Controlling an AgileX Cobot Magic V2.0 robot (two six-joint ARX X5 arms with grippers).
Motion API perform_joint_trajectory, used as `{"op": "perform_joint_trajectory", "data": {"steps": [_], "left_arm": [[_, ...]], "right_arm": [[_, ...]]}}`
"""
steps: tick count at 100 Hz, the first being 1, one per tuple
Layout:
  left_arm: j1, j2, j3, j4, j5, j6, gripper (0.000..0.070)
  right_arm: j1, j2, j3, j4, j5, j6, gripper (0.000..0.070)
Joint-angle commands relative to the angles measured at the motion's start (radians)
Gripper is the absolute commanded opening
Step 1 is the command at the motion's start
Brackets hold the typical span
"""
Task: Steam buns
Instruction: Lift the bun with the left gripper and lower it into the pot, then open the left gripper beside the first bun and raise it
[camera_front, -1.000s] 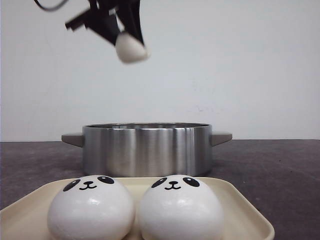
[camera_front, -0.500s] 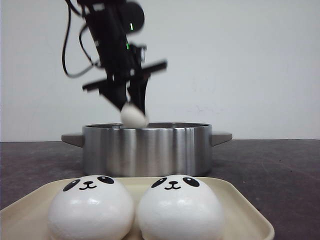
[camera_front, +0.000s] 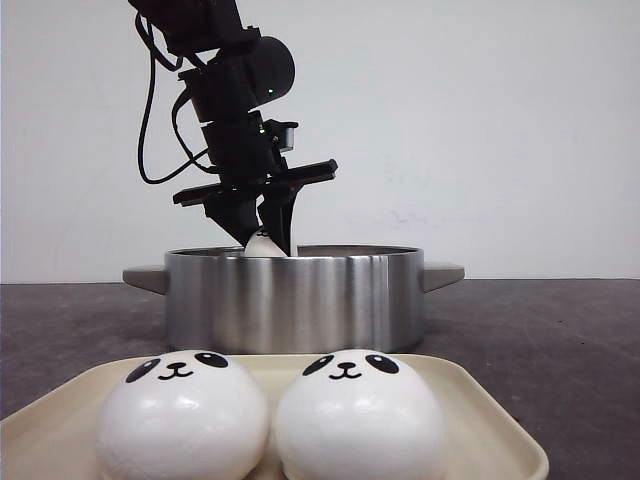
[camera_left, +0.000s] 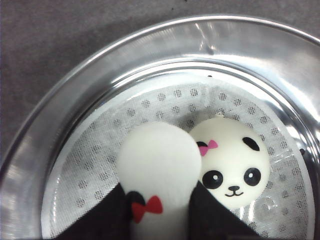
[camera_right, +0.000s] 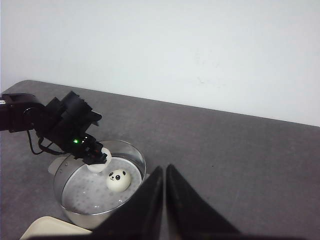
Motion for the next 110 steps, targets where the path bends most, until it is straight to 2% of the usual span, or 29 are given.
{"op": "perform_joint_trajectory", "data": {"steps": [1,28,35,46,52,87,110], "left_arm": [[0.001,0.037,0.027,0.002,-0.005,0.004,0.0010],[0.017,0.069,0.027,-0.060,0.002,0.001,0.0052],[0.018,0.079,0.027,-0.069,0.003,0.001,0.0154],[0.020,0.090,0.027,-0.071,0.003,0.000,0.0403],[0.019,0.090,0.027,-0.068,0.003,0.001,0.0474],[0.020,0.090,0.084,-0.076,0.003,0.000,0.0478],[0.016,0.089,0.212,-0.175,-0.001,-0.008,0.0469]], "right_arm": [[0.011,0.006,0.017,-0.061,0.003,0.019,0.0004],[0.011,0.006,0.017,-0.061,0.003,0.020,0.0004],[0.011,0.006,0.017,-0.061,0.003,0.024,0.0004],[0.011,0.006,0.017,-0.062,0.003,0.039,0.0004],[0.011,0.006,0.017,-0.063,0.003,0.039,0.0004],[0.011,0.006,0.017,-0.064,0.002,0.042,0.0004],[0.011,0.006,0.016,-0.067,0.002,0.042,0.0004]]}}
